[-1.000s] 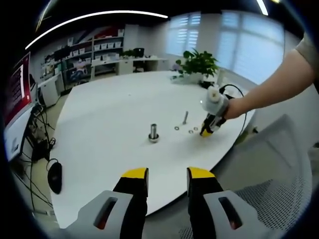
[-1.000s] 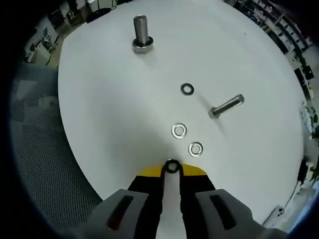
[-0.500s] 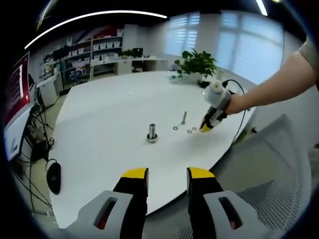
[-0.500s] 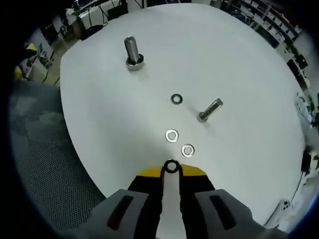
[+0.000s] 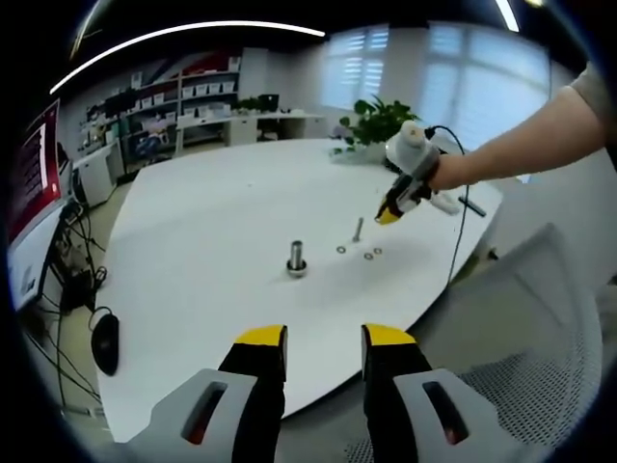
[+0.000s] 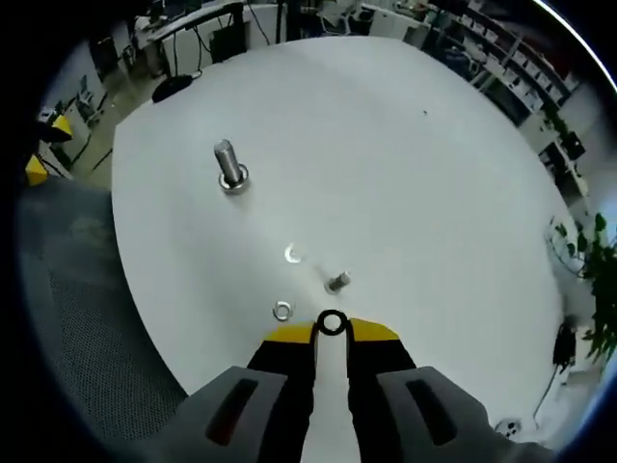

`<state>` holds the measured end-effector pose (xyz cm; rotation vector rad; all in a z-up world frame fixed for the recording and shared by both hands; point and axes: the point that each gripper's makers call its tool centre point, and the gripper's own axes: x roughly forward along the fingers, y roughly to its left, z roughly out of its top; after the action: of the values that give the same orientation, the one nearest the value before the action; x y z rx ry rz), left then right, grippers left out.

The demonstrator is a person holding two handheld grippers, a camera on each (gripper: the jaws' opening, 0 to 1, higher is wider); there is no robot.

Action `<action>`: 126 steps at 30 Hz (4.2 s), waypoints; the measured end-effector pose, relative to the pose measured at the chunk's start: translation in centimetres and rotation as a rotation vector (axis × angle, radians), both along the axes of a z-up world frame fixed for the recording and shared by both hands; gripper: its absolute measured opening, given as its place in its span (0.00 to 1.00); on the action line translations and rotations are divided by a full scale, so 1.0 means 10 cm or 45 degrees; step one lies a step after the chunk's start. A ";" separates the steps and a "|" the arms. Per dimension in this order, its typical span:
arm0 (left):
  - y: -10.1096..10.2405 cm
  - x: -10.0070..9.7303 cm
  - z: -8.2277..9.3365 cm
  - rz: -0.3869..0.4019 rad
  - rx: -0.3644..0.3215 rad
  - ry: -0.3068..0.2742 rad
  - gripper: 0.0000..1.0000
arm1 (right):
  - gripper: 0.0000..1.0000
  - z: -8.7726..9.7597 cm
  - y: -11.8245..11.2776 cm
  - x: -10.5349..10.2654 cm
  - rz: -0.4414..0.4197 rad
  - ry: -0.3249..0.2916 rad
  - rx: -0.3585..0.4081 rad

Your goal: Place the washer onto the threaded stud by aligning its center hole with the stud, sliding it down to the base, and recovering from edge contact or off-axis alignment until the washer reaches the visible bottom stop.

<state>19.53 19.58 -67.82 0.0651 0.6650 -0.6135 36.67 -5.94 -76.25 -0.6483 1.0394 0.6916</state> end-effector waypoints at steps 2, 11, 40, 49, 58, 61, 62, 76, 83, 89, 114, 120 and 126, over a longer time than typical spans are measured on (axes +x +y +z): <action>0.00 0.00 0.00 0.000 0.001 0.001 0.29 | 0.13 0.02 0.02 0.06 0.019 0.000 -0.008; 0.00 0.00 -0.03 -0.001 0.012 0.012 0.29 | 0.13 -0.05 0.12 0.14 0.137 0.040 -0.069; 0.03 -0.01 -0.07 0.009 0.036 0.035 0.28 | 0.14 -0.50 0.11 0.22 0.142 0.124 -0.095; 0.04 -0.02 -0.10 0.007 0.050 0.044 0.28 | 0.14 -0.69 0.09 0.24 0.075 0.148 -0.077; 0.05 -0.02 -0.09 0.015 0.053 0.040 0.28 | 0.16 -0.62 0.14 0.07 0.052 0.159 -0.082; 0.05 -0.01 -0.08 0.018 0.048 0.037 0.28 | 0.17 -0.60 0.14 0.06 0.037 0.150 -0.078; 0.05 -0.01 -0.08 0.019 0.048 0.036 0.28 | 0.18 -0.61 0.13 0.06 0.035 0.148 -0.077; 0.04 -0.01 -0.08 0.013 0.043 0.032 0.28 | 0.20 -0.65 -0.14 -0.06 -0.010 0.189 -0.078; 0.04 -0.01 -0.06 0.016 0.034 0.023 0.28 | 0.23 -0.69 -0.15 -0.23 -0.009 0.229 -0.054; 0.04 0.00 -0.05 0.018 0.031 0.020 0.28 | 0.23 -0.75 -0.10 -0.31 0.019 0.252 -0.056; 0.04 -0.01 -0.08 0.013 0.038 0.036 0.28 | 0.15 -0.81 -0.07 -0.29 0.280 0.311 -0.185; 0.05 0.00 -0.07 0.018 0.036 0.034 0.28 | 0.14 -0.81 -0.08 -0.29 0.223 0.337 -0.205; 0.05 0.00 -0.07 0.018 0.036 0.033 0.28 | 0.14 -0.81 -0.07 -0.30 0.161 0.309 -0.222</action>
<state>19.53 20.03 -68.55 0.0789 0.6990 -0.5921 33.69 -6.62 -84.31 -0.8000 1.3016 0.8094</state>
